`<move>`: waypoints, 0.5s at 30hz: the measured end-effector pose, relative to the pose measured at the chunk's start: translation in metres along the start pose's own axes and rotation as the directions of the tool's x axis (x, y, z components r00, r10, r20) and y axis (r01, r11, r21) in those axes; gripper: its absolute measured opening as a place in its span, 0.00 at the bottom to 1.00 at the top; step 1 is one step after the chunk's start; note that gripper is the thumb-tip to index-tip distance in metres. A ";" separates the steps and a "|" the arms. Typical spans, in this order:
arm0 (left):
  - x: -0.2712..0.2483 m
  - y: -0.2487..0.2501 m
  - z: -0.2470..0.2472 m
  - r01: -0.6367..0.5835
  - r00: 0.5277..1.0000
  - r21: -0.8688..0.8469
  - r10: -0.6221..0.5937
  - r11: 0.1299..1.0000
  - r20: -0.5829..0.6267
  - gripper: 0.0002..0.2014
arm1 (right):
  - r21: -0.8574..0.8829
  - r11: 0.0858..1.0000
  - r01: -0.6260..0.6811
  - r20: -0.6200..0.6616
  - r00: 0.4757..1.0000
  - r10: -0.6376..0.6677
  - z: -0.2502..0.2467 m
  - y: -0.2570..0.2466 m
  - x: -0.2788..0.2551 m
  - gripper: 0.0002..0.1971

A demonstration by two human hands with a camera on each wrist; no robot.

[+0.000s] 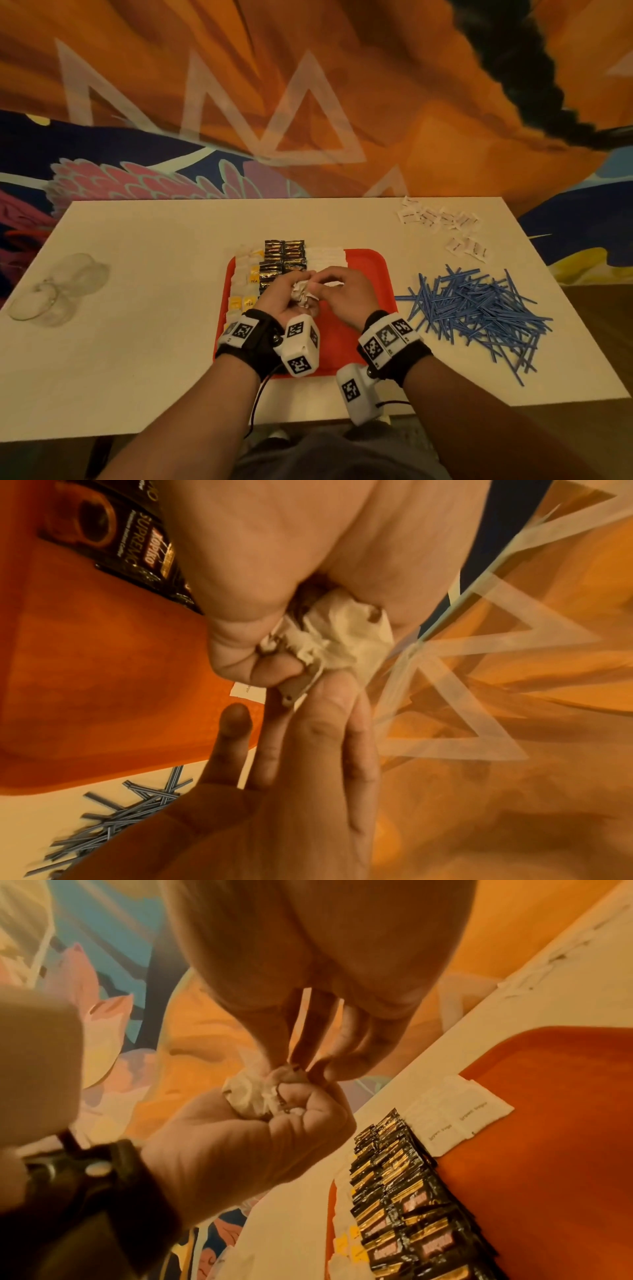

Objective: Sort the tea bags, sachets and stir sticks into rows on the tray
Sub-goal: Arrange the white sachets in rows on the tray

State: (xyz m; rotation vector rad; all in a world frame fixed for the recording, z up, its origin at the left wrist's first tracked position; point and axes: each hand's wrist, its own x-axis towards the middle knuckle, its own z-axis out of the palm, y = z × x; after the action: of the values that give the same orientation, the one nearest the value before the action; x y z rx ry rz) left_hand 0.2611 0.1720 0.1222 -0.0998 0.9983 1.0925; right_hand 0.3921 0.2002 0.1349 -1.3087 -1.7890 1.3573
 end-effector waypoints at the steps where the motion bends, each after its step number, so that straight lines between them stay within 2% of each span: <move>1: 0.000 0.000 0.000 0.005 1.000 0.002 -0.005 1.000 -0.009 0.02 | 0.016 1.000 -0.003 -0.012 1.000 0.004 0.000 0.000 0.000 0.13; 5: 0.004 -0.003 0.008 0.030 0.999 -0.031 -0.031 0.999 -0.034 0.09 | 0.028 1.000 0.007 -0.029 1.000 -0.007 -0.007 0.003 0.005 0.14; 8: 0.009 -0.008 0.015 0.010 0.999 0.014 -0.010 1.000 -0.045 0.15 | 0.068 0.998 0.008 -0.077 0.997 -0.003 -0.017 0.005 0.014 0.12; 12: 0.020 -0.015 0.019 -0.020 0.993 -0.030 0.016 0.999 -0.114 0.10 | 0.159 0.986 -0.057 -0.083 0.994 0.071 -0.042 0.003 0.028 0.10; 15: 0.025 -0.017 0.024 -0.082 0.984 0.068 0.092 0.994 -0.155 0.09 | 0.115 0.991 -0.069 -0.083 0.993 0.079 -0.062 0.006 0.038 0.09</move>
State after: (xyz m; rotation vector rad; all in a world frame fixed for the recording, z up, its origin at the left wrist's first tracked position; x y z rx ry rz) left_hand 0.2919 0.1929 0.1119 -0.0951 1.1867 1.1463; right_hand 0.4320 0.2598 0.1456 -1.3646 -1.5974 1.3960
